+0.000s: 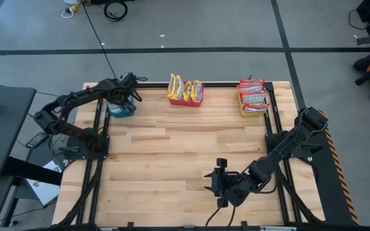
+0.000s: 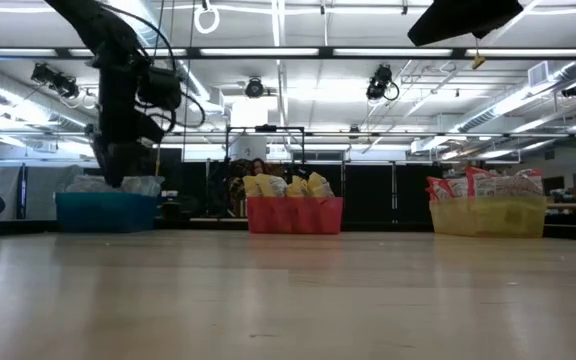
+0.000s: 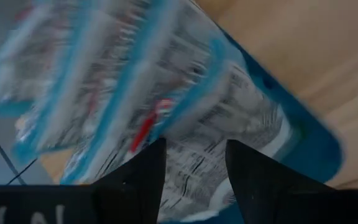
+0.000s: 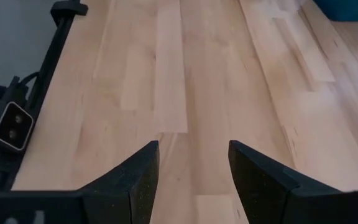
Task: Sort Maruchan noodles
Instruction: Put the blue noodle pack into the blue bin, then return to Home Position
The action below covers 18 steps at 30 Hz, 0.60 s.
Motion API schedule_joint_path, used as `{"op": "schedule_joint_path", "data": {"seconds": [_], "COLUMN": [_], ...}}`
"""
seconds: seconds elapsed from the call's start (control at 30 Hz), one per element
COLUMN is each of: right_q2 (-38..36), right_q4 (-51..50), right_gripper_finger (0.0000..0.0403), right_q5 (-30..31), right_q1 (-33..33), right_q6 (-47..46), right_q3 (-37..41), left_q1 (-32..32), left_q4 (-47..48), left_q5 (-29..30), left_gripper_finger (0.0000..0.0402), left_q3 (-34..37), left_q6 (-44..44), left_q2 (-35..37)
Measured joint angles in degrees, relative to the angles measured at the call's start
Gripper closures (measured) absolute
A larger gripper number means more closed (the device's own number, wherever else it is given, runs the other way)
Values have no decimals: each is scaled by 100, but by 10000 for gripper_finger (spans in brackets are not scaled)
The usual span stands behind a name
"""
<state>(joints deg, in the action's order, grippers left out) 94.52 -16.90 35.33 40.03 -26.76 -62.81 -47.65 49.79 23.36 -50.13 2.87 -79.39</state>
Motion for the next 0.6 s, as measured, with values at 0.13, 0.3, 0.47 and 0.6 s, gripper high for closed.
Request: {"op": "schedule_joint_path", "data": {"seconds": [0.13, 0.3, 0.47, 0.6], "right_q2": [0, 0, 0, 0], "right_q4": [39, 113, 160, 242], "right_gripper_finger": [204, 204, 204, 204], "right_q5": [-35, -46, -141, -142], "right_q1": [-70, -249, -394, -509], "right_q6": [312, 550, 596, 749], "right_q3": [0, 0, 0, 0], "left_q1": [188, 729, 1554, 2334], "left_q4": [155, 357, 327, 323], "left_q5": [15, -379, -1009, -1051], "left_gripper_finger": [230, 230, 230, 230], "left_q3": [-2, -2, -2, -2], "left_q6": [-272, -654, -1088, -1611], "left_q2": [629, 1664, 2649, 3185]}}
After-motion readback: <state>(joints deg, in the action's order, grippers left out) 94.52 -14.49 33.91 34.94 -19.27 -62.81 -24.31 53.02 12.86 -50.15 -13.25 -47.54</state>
